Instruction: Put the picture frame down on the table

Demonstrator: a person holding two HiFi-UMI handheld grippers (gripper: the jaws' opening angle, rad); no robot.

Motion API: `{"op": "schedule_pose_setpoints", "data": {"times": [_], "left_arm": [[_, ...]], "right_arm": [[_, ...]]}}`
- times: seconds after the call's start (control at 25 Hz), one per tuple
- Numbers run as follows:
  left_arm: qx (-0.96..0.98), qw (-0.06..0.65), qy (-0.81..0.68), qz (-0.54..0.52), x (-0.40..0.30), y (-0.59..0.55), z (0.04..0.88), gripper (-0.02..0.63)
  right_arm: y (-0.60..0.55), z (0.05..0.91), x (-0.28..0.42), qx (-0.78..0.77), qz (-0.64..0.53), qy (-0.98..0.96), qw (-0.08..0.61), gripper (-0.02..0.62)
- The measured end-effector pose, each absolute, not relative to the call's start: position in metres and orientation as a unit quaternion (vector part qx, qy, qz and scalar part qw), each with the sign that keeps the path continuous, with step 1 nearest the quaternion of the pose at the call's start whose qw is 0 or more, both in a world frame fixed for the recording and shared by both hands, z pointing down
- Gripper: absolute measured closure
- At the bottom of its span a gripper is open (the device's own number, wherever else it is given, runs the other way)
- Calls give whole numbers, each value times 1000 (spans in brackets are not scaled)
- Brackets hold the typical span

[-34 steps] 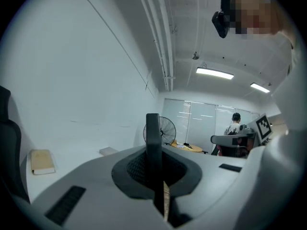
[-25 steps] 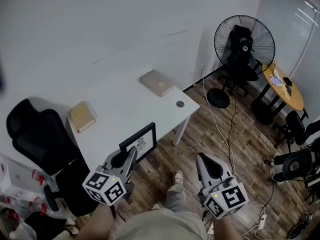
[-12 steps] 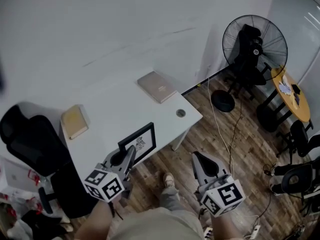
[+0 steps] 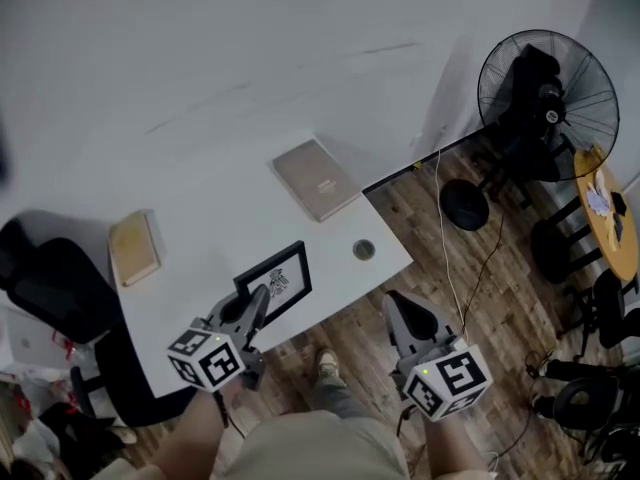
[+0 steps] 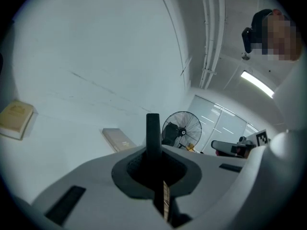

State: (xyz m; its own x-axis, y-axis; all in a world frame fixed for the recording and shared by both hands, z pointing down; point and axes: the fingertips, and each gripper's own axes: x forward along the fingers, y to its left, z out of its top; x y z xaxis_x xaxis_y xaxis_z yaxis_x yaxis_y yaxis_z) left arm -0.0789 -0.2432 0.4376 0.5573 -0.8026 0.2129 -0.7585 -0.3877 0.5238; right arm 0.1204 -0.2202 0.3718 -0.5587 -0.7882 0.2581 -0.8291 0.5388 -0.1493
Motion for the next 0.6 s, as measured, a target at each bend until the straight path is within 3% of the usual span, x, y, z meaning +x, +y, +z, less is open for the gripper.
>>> {"op": "schedule_pose_setpoints", "data": {"times": [0.6], "left_arm": [[748,410,-516,-83,-64,-333,495,575]], "right_arm": [[-339,414,145,400,185,-894,81,572]]}}
